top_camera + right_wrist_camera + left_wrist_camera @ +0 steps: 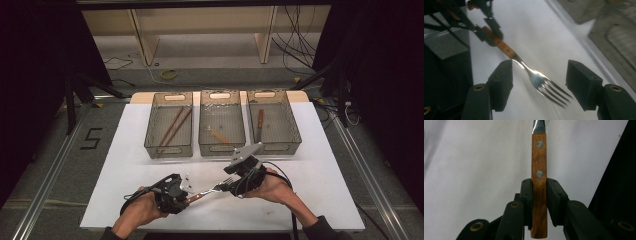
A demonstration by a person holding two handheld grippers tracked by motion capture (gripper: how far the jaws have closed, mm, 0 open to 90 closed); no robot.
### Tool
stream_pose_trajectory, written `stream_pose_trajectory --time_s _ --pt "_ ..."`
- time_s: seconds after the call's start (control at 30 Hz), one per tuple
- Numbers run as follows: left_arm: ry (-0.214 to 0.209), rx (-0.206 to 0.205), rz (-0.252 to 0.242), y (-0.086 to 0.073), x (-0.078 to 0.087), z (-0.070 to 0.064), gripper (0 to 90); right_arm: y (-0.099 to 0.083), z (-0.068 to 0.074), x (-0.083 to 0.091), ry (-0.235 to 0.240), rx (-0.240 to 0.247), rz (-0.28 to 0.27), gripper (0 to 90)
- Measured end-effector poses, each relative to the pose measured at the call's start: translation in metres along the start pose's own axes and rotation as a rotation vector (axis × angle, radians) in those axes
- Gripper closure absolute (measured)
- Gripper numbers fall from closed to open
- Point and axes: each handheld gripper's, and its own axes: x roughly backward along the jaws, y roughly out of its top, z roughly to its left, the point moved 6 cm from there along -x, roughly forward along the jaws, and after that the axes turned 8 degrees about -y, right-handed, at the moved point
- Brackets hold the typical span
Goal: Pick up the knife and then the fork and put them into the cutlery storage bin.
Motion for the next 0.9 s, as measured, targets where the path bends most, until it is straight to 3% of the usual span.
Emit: stream_pose_trajectory --time_s 0.17,0.37,0.63,0.9 --pt "-0.011 -0.032 0.003 0.011 -0.003 -0.007 75.5 0.0 0.013 -0.012 0.043 0.076 0.03 39.0" --pt "-0.021 -0.057 -0.001 0.019 -0.004 -0.013 75.5 -0.003 0.023 -0.024 0.075 0.123 0.07 39.8" --pt "-0.019 -0.085 -0.008 0.025 -0.003 -0.015 75.5 -0.011 0.031 -0.039 0.103 0.167 0.133 46.2" --pt "-0.025 -0.109 -0.008 0.028 -0.001 -0.018 75.5 -0.012 0.035 -0.04 0.128 0.197 0.133 56.4"
